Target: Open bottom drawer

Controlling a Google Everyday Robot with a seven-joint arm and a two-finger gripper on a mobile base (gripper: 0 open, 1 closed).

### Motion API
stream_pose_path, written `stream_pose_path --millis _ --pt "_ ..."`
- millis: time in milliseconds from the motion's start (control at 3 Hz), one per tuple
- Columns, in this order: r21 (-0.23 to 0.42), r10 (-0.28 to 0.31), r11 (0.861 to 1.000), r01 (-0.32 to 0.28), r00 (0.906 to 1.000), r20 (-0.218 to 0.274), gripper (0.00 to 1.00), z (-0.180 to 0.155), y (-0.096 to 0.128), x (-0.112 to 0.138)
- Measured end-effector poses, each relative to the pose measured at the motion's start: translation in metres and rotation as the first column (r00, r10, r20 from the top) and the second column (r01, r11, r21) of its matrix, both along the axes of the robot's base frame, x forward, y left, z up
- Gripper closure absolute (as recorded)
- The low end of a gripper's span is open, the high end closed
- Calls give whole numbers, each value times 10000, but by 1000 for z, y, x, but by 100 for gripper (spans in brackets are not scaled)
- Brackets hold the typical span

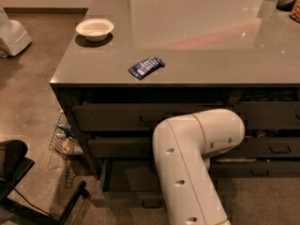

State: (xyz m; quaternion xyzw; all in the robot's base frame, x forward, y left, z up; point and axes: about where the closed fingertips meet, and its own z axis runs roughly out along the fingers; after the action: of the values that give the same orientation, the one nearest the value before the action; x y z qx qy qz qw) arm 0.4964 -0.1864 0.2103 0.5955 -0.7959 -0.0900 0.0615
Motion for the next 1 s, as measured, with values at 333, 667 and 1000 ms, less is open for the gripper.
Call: stream_pose_path --millis 333,667,1000 --pt "0 0 10000 0 10000 0 100 0 0 0" --pt "-170 -212 9996 207 9994 -276 100 15 7 -22" --pt "-339 -966 9948 961 9953 -118 100 64 57 -31"
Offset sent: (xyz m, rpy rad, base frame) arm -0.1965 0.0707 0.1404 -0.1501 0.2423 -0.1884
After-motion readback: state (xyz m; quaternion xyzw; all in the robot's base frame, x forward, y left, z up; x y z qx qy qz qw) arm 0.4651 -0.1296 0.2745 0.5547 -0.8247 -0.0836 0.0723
